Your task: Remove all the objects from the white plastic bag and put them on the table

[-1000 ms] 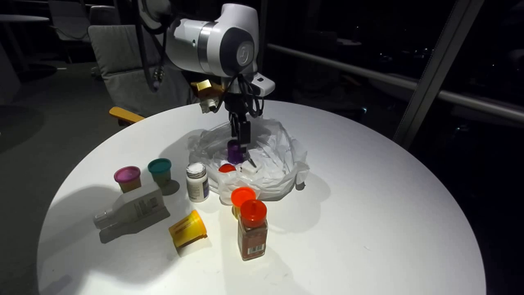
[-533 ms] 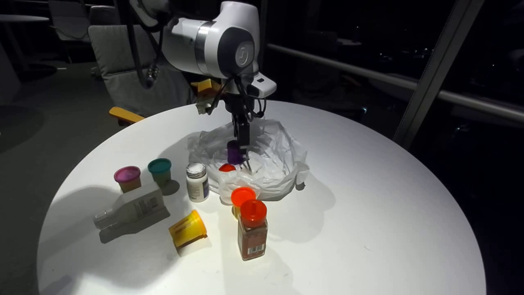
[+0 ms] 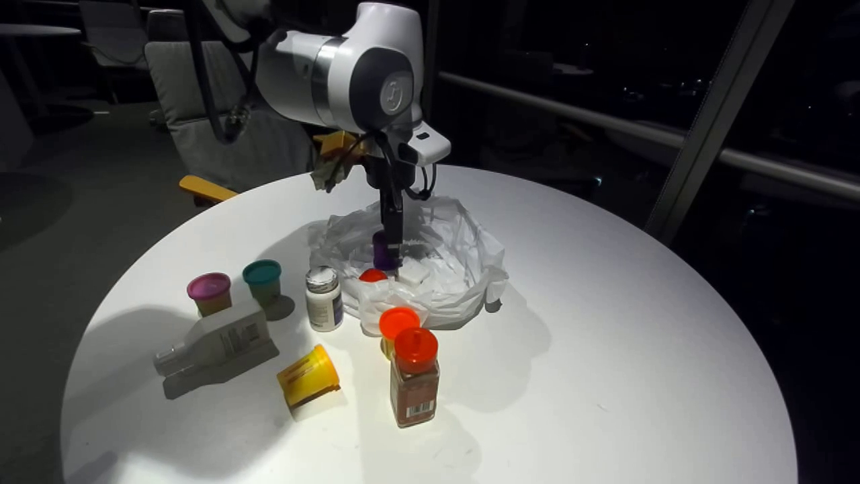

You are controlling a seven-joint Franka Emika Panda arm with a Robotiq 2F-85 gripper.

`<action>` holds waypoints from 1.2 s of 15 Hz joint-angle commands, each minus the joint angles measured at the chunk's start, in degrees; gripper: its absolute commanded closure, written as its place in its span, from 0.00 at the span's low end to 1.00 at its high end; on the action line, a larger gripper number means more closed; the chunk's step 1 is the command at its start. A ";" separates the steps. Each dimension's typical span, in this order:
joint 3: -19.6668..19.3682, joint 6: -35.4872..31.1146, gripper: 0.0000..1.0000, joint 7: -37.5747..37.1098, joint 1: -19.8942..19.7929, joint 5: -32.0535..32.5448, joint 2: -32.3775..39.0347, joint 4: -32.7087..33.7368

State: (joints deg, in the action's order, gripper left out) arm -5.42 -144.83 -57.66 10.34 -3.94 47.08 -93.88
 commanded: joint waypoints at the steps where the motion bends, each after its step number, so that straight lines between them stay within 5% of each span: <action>1: 0.04 -1.19 0.41 -1.69 0.63 -1.44 -1.59 -1.84; 5: 0.13 -0.54 0.73 -2.78 0.97 -1.45 -1.93 -1.78; 14: -6.50 -1.38 0.74 -10.36 5.54 4.65 -19.07 -15.48; 18: -8.52 -0.95 0.74 -13.37 2.91 8.74 -26.25 -20.61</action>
State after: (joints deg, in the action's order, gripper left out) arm -12.79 -144.96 -68.22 14.59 1.58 27.46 -108.23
